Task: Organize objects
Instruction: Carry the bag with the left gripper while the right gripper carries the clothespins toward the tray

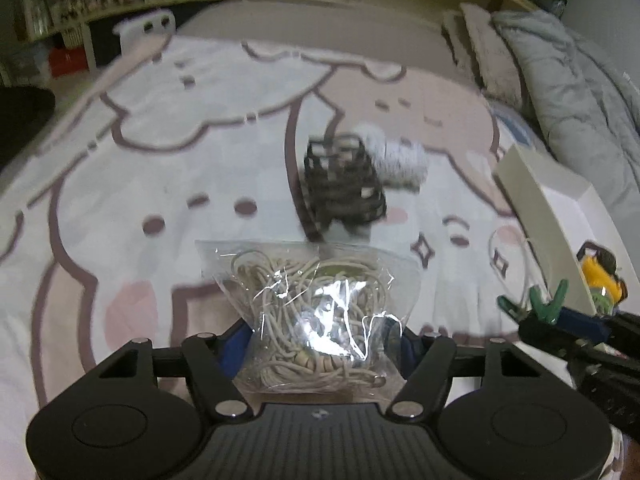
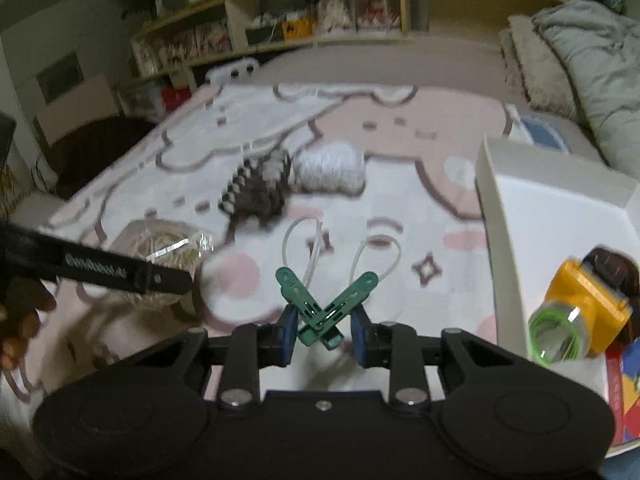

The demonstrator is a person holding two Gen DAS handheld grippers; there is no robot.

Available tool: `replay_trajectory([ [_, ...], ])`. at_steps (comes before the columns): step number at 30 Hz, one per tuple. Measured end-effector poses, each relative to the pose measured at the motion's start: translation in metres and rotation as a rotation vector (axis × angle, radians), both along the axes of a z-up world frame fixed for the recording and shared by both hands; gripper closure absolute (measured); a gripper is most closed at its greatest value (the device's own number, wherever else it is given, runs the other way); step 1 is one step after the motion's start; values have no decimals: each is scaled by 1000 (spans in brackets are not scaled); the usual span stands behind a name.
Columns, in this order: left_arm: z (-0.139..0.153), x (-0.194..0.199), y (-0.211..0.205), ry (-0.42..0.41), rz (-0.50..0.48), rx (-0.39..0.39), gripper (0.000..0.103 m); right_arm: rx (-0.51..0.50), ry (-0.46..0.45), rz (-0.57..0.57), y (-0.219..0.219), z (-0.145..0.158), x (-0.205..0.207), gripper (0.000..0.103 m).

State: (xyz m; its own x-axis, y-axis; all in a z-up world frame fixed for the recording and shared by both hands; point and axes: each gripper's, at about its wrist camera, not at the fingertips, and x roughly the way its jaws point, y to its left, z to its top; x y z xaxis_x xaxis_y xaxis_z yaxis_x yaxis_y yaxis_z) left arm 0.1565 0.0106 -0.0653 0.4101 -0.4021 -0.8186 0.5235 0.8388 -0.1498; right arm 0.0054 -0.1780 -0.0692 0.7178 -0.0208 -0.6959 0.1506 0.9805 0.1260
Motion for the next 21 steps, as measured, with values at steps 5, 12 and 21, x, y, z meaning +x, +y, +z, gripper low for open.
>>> replay_trajectory([
  [5,23,1,1,-65,15,-47,34,9,-87,-29,-6,29,5,74],
  [12,53,3,-3,-131,11,-99,34,0,-142,-79,-26,53,19,74],
  [21,71,10,-31,-175,-16,-105,34,23,-197,-188,-62,68,32,74],
])
